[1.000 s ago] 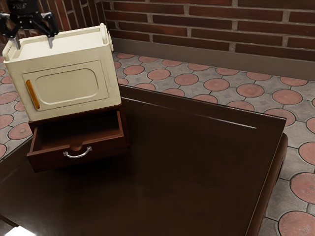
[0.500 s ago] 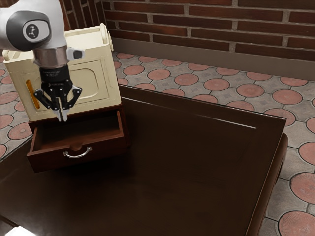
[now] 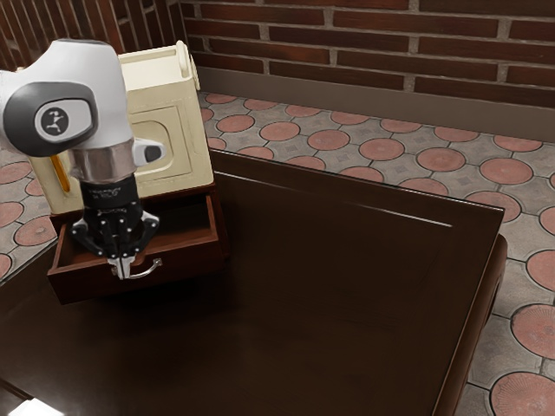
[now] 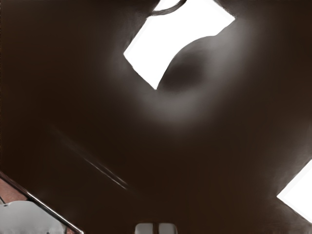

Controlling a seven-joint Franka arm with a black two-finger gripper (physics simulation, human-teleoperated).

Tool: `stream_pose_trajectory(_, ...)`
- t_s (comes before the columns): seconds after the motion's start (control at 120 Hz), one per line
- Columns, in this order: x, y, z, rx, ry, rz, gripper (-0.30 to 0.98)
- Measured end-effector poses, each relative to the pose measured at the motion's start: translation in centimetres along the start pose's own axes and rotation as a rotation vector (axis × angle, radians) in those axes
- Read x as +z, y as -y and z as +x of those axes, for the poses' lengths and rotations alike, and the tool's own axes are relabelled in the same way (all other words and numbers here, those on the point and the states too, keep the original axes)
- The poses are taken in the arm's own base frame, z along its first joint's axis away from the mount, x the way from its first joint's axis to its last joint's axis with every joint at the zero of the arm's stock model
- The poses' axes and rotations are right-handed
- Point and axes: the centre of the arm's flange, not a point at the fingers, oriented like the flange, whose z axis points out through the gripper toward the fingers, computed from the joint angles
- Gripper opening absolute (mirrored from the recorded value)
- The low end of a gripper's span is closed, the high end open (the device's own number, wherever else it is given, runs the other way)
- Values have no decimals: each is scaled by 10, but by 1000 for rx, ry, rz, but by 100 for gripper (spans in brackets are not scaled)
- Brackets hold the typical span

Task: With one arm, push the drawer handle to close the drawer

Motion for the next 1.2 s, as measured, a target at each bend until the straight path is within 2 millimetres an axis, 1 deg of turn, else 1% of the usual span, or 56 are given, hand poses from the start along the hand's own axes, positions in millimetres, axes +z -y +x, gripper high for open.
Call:
stream_pose_trajectory(0.083, 16, 1, 5, -38, 19, 0, -10)
stream_pose_trajectory(0.192, 33, -6, 17, -72, -1, -11, -10)
stream_pose_trajectory(0.383, 46, -11, 41, -118, -67, -12, -10)
stream_pose_trajectory(0.617, 61, -2, 68, -183, -97, 17, -10)
stream_pose_trajectory(0.925, 81, 0, 103, -224, -152, 40, -10)
stream_pose_trajectory(1.05, 85, 3, 116, -232, -190, 45, -10)
stream_pose_trajectory(1.125, 91, 4, 126, -239, -204, 47, -10)
stream_pose_trajectory(1.2, 91, 3, 132, -233, -238, 41, -10)
